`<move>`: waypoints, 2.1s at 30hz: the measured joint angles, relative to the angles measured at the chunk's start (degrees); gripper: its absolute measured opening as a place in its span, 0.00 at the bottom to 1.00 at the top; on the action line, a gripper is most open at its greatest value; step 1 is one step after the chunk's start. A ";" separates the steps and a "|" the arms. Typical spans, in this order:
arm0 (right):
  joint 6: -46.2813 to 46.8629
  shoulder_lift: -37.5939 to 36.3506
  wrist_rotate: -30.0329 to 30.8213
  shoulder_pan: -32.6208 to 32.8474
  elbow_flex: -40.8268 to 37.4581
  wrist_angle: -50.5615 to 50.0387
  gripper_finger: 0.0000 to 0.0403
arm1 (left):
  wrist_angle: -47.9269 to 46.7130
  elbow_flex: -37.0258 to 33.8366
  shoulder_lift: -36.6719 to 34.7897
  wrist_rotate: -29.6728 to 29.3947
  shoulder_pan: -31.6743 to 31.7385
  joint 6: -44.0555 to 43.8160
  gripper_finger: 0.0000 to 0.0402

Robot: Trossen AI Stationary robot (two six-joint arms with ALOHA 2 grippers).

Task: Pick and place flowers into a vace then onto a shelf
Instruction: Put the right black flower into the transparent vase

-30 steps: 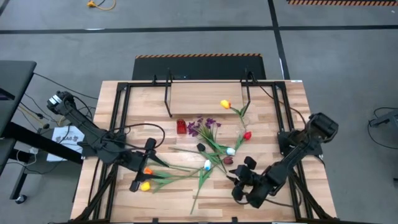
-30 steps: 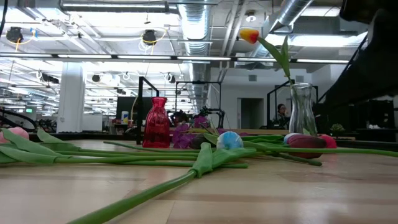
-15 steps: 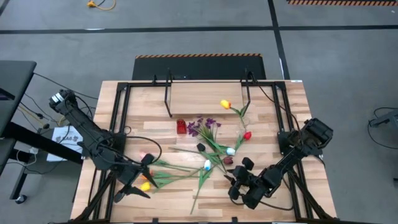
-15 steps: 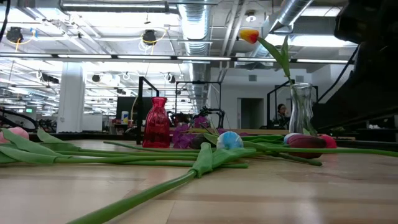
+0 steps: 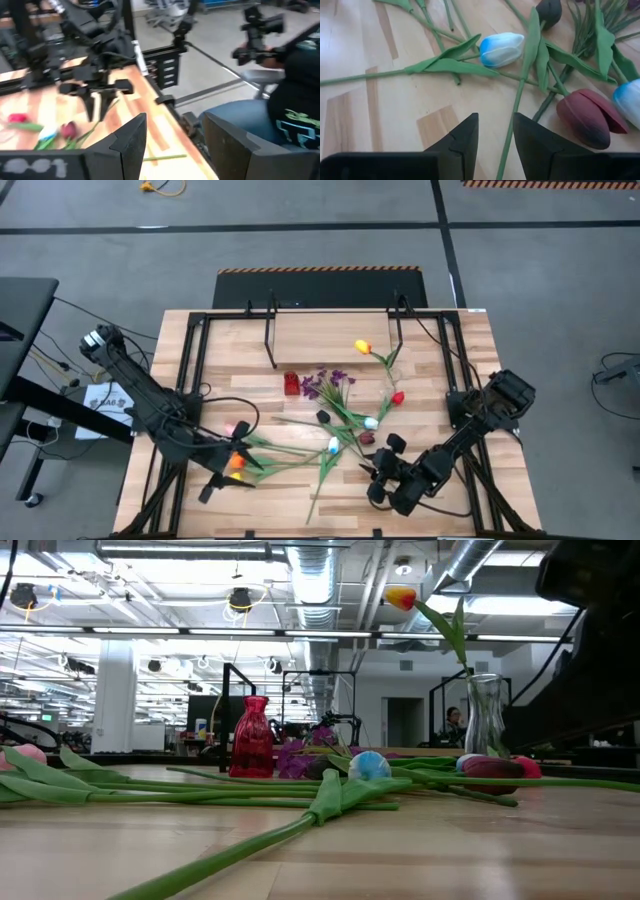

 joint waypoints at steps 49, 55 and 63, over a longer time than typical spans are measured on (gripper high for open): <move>-12.53 -0.15 -14.67 -6.79 4.11 -14.52 0.28 | -0.19 0.00 0.25 -1.54 0.22 0.71 0.45; -12.50 -0.15 -14.89 -8.10 4.11 -16.84 0.28 | -0.21 0.00 0.25 -1.50 0.22 0.71 0.46; -12.48 -0.15 -16.73 -9.51 4.11 -19.46 0.28 | -0.23 0.00 0.25 -1.48 0.22 0.72 0.46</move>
